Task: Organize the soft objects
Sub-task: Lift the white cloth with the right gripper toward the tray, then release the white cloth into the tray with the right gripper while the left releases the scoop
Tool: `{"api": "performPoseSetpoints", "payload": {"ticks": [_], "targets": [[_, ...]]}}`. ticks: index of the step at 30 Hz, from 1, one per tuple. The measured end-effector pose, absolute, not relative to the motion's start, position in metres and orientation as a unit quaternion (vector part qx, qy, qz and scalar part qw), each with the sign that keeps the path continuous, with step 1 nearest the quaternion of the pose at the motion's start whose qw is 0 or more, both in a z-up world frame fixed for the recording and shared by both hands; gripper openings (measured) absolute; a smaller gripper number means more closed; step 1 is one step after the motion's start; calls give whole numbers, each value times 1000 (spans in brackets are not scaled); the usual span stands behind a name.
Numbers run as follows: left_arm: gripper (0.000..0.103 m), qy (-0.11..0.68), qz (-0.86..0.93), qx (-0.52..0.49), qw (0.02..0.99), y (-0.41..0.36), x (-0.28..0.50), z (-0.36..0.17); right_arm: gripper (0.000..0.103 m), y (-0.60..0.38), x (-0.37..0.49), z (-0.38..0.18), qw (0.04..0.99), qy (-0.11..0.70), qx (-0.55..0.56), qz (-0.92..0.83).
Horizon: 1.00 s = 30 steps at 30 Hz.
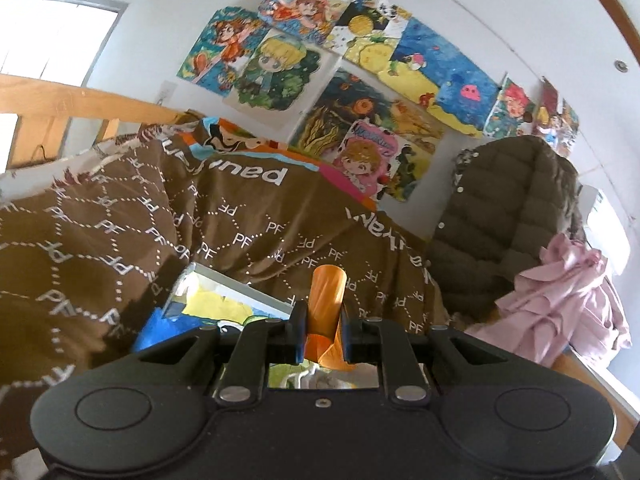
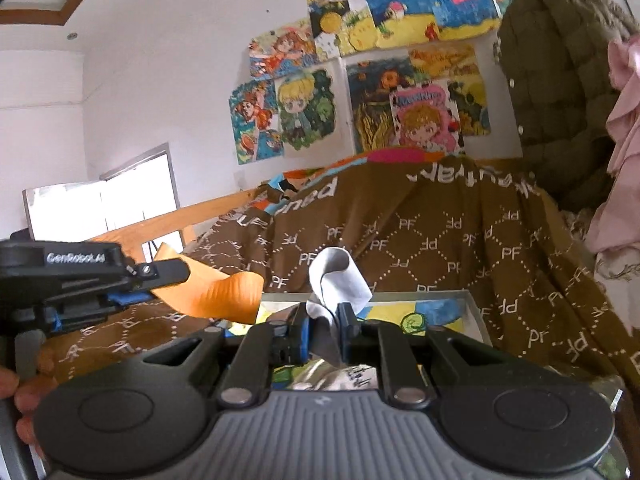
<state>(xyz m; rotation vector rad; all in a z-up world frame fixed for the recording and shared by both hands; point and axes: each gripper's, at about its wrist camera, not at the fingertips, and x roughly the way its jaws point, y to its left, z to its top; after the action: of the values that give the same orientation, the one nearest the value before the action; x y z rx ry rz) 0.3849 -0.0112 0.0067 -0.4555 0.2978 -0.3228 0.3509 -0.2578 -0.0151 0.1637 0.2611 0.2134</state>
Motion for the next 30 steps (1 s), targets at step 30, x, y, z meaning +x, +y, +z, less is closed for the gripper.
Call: {"api": "performPoseSetpoints", "payload": {"ticks": [30], "targets": [[19, 301, -31, -220, 927, -27, 456, -59, 26, -290, 410, -78, 958, 260, 92, 75]]}}
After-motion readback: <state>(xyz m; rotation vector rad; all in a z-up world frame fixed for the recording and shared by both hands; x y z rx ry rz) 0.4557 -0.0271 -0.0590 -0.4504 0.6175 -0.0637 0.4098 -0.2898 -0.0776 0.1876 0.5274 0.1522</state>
